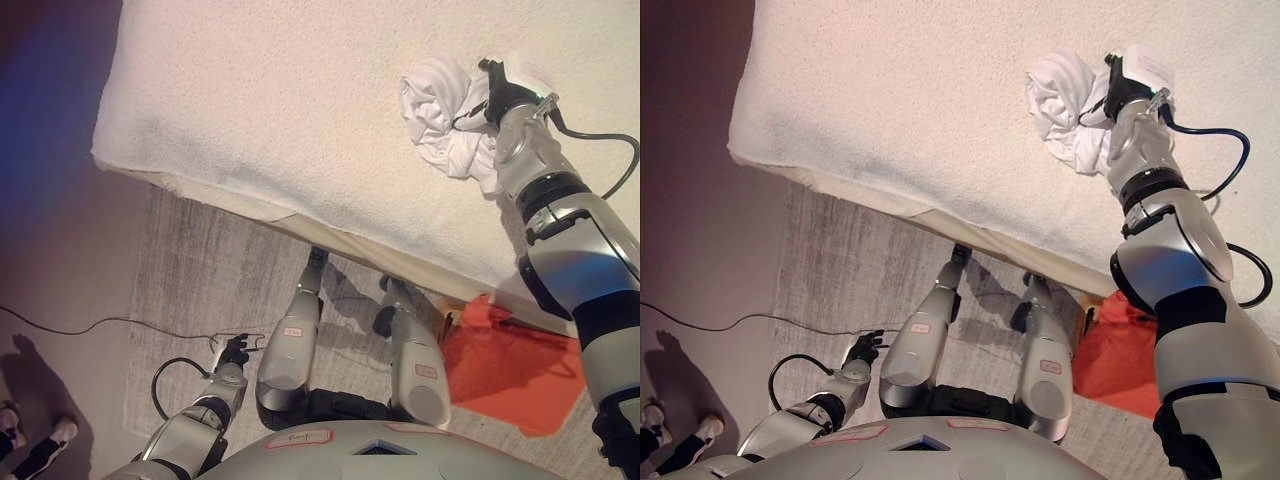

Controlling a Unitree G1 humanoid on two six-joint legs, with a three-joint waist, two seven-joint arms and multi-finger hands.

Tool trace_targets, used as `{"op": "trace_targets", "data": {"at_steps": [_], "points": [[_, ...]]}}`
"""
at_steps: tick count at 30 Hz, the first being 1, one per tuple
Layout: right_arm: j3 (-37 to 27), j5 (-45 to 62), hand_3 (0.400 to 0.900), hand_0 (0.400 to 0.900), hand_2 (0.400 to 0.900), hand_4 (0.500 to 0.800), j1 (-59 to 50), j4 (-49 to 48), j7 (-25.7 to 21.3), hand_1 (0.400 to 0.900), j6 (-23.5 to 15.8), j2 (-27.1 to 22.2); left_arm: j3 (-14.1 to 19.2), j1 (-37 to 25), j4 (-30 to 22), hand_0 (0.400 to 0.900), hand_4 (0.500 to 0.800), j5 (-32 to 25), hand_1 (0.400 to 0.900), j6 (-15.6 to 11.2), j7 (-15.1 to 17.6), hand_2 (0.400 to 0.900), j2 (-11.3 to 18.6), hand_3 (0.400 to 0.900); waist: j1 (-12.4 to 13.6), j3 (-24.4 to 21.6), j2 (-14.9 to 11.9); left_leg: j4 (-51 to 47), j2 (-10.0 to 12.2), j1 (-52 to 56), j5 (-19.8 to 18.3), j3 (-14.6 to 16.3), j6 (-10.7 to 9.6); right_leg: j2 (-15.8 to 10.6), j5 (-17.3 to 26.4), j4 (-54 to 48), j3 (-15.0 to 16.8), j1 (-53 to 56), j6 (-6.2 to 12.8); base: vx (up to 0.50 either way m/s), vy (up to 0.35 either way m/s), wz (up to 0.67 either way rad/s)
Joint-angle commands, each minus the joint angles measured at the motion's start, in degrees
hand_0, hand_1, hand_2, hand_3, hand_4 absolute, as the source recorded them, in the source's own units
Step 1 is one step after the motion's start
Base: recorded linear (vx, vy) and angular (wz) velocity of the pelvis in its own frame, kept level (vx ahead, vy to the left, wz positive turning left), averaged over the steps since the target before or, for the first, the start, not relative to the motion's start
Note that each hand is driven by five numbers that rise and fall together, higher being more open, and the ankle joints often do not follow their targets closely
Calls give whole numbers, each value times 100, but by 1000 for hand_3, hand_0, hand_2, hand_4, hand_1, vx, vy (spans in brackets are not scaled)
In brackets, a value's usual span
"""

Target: Put the clothes on the bed into the basket.

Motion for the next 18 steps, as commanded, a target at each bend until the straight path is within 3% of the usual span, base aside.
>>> {"op": "trace_targets", "data": {"at_steps": [1,18], "points": [[105,399,400,400,400,500,-233,97,116,400,-151,-45,-190,118,273,900,800,-159,900,124,158,900,200,900,123,88,-84,-186,-143,228,24,59,41,-563,227,304,467,-208,498,0,0,0],[30,464,400,400,400,500,-117,111,-21,400,-185,-87,-158,170,380,900,800,-55,900,142,151,900,248,900,-59,-160,-264,132,-208,634,-338,342,145,-585,160,259,656,254,482,7,11,-9]]}}
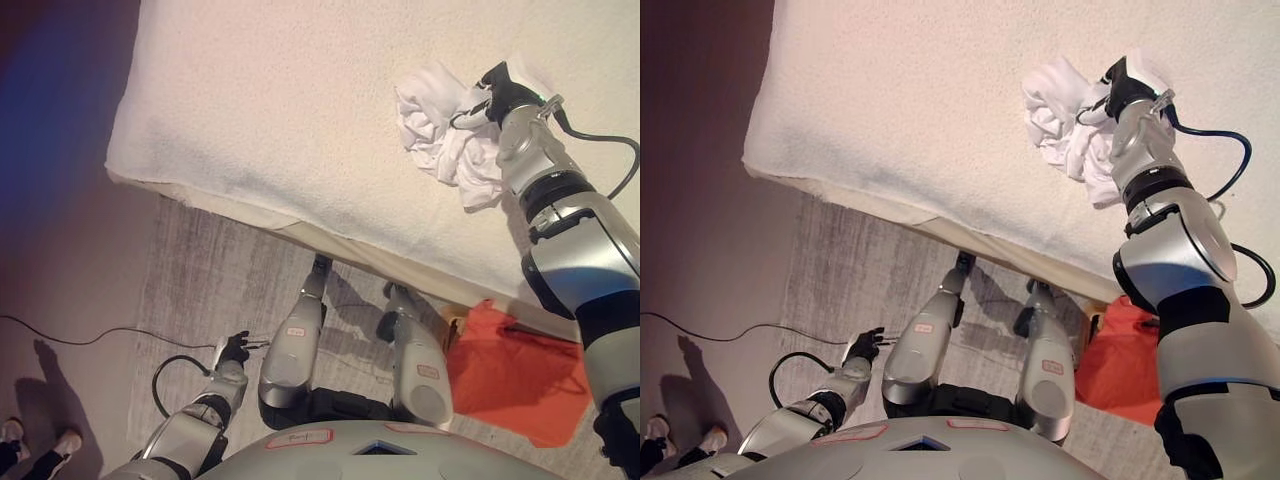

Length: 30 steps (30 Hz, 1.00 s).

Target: Put the clothes on the bed into the basket.

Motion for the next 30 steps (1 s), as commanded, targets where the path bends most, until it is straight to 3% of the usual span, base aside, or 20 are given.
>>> {"op": "trace_targets", "data": {"at_steps": [1,7,14,22,30], "points": [[39,25,400,400,400,500,-88,84,-236,400,-102,-140,-109,252,421,900,800,-21,900,146,156,900,251,900,-77,-277,-385,147,-185,303,-441,230,168,-530,146,189,565,6,481,72,19,-17],[-125,19,400,400,400,500,383,-108,-229,400,-117,-357,56,264,486,900,800,82,900,171,135,900,279,900,-313,-595,-566,98,-203,681,-615,461,248,-493,181,38,728,288,525,61,38,-31],[-429,118,400,400,400,500,1092,-441,-42,400,-167,-792,295,273,598,900,800,274,900,255,15,900,421,900,-801,-1068,-804,-26,-155,1413,-919,1033,341,-354,103,131,1278,475,568,82,50,-60],[-768,155,400,400,400,500,1886,-682,159,400,-186,-1180,369,256,727,900,800,497,900,339,-175,900,429,900,-1243,-1430,-829,-145,-91,1807,-1055,1463,352,-218,114,96,1664,545,604,50,27,-40],[-1092,163,400,400,400,500,2460,-667,261,400,-173,-1346,365,229,750,900,800,668,900,361,-292,900,466,900,-1515,-1548,-783,-173,-119,2010,-1172,1858,408,-109,186,123,2059,488,642,11,37,-40]]}}
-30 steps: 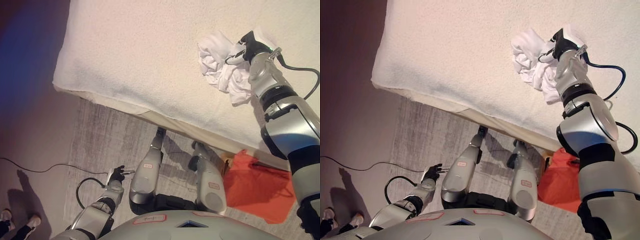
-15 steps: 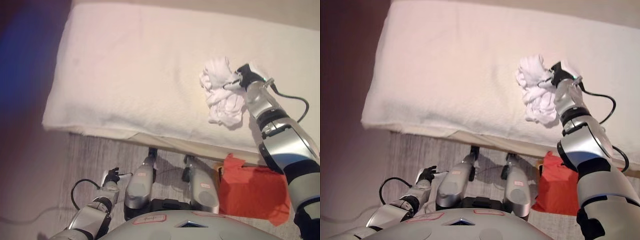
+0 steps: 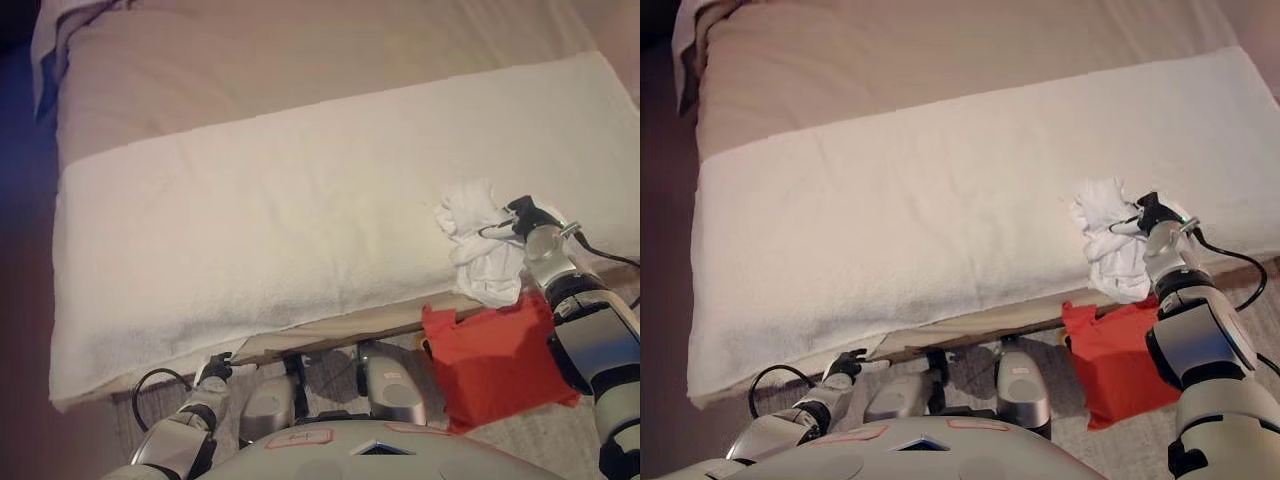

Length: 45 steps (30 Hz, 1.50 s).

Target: Put the clothes on the bed into the basket.

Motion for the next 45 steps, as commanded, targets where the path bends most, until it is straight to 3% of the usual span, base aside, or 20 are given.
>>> {"op": "trace_targets", "data": {"at_steps": [1,10,20,22,23,34,45], "points": [[-93,38,400,400,400,500,-270,89,-109,400,-140,-555,-130,-32,426,900,800,246,900,71,-6,900,217,900,-85,-137,-45,-4,-30,209,-405,-141,-56,-197,30,440,153,-396,383,0,63,-36],[-624,27,400,400,400,500,361,597,-27,400,-63,-730,-223,-169,398,900,800,389,900,91,-100,900,259,900,-278,-181,68,13,-103,330,-499,-45,-11,-196,51,433,313,-355,422,11,20,-11],[-1016,-241,400,400,400,500,619,1466,-28,400,168,-884,-317,-246,380,900,800,491,900,113,-162,900,308,900,-286,-237,209,29,-154,339,-519,-68,-13,-251,88,335,314,-269,428,4,-2,1],[-1038,-423,812,812,812,747,636,1603,-76,812,237,-924,-352,-258,352,900,800,503,900,121,-130,900,310,900,-272,-234,251,39,-165,324,-511,-103,-17,-276,85,339,275,-259,425,-6,-18,14],[-1046,-479,900,900,900,800,605,1663,-109,900,267,-956,-367,-267,335,900,800,505,900,122,-117,900,311,900,-260,-233,276,44,-171,314,-508,-130,-18,-287,84,332,258,-244,421,-5,-21,16],[-1190,-426,900,900,900,800,751,1719,-124,900,278,-982,-364,-193,360,900,800,527,900,143,-81,900,231,900,-139,-271,406,50,-185,268,-446,-321,-50,-374,81,211,53,-79,394,0,-19,13],[-1033,-178,900,900,900,800,892,1267,-86,900,100,-580,-219,-198,378,900,800,493,900,138,-49,900,292,900,-57,-276,295,43,-169,276,-439,-404,-42,-351,69,177,4,-10,366,1,-14,2]]}}
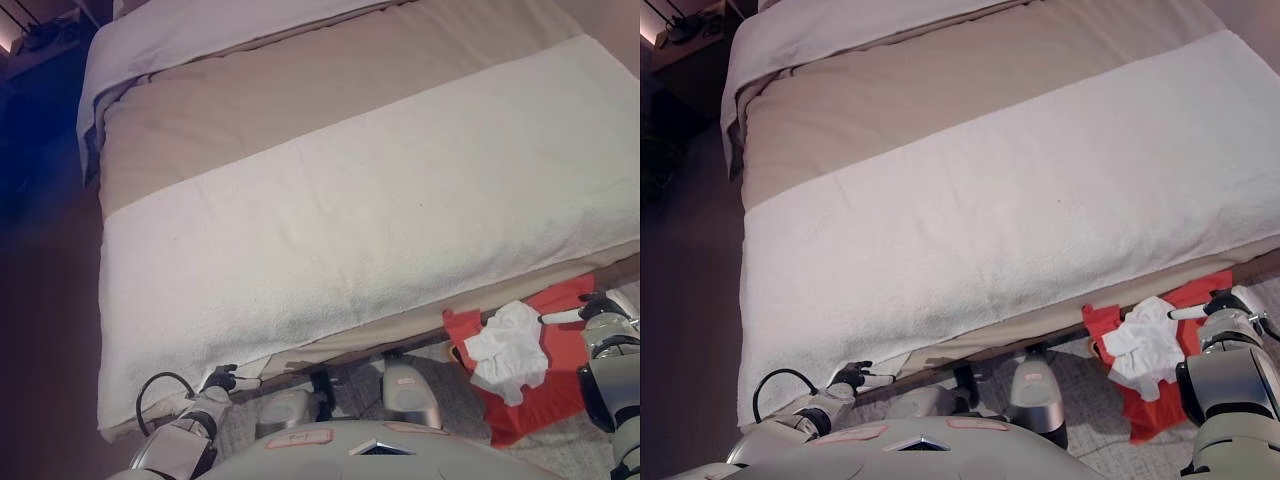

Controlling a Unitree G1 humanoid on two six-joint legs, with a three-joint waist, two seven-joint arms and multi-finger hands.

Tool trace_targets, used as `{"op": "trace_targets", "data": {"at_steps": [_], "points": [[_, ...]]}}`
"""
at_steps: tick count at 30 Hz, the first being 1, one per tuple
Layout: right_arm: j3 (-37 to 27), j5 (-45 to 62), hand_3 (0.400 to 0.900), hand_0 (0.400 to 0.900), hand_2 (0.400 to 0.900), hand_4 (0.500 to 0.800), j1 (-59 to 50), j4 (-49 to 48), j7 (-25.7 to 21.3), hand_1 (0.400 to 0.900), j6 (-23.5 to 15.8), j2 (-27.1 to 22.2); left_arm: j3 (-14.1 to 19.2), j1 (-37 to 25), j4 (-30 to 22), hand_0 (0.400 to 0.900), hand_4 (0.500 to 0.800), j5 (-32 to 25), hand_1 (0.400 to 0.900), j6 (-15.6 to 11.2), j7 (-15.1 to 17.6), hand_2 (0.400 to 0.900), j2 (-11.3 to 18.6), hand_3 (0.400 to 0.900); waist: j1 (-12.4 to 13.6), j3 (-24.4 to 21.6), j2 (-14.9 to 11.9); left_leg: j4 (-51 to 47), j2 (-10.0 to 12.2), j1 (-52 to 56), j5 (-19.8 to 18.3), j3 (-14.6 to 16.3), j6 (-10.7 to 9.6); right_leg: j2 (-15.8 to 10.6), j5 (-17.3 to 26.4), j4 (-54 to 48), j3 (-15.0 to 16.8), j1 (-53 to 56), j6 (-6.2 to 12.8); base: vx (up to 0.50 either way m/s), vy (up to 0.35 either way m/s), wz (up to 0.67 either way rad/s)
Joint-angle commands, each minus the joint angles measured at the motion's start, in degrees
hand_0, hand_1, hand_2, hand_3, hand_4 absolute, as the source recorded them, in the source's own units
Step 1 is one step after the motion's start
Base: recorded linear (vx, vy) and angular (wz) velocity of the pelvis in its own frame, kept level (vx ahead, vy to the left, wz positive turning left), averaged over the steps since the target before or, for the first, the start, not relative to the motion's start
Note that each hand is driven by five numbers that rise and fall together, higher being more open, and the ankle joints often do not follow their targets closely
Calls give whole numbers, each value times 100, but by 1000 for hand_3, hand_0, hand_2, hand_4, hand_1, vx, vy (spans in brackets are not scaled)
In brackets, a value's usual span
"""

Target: Put the clothes on the bed into the basket.

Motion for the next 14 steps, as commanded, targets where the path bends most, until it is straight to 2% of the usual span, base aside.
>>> {"op": "trace_targets", "data": {"at_steps": [1,5,14], "points": [[374,198,900,900,900,800,-196,-189,-242,900,-192,43,125,-262,343,900,800,129,900,18,175,900,296,900,148,59,-398,89,-139,210,-311,-367,-76,-299,76,193,9,-60,368,-12,-28,-4],[537,346,900,900,900,800,217,-758,-116,900,-329,524,281,-240,324,900,800,110,900,9,135,900,322,900,198,33,-478,75,-109,197,-280,-414,-76,-279,36,206,-20,-36,342,-1,-39,8],[634,647,900,900,900,800,734,-1014,-21,900,-431,1667,364,-170,289,900,800,145,900,-20,60,900,247,900,393,-94,-523,48,-74,248,-248,-677,-91,-276,-88,152,-296,217,294,27,-31,20]]}}
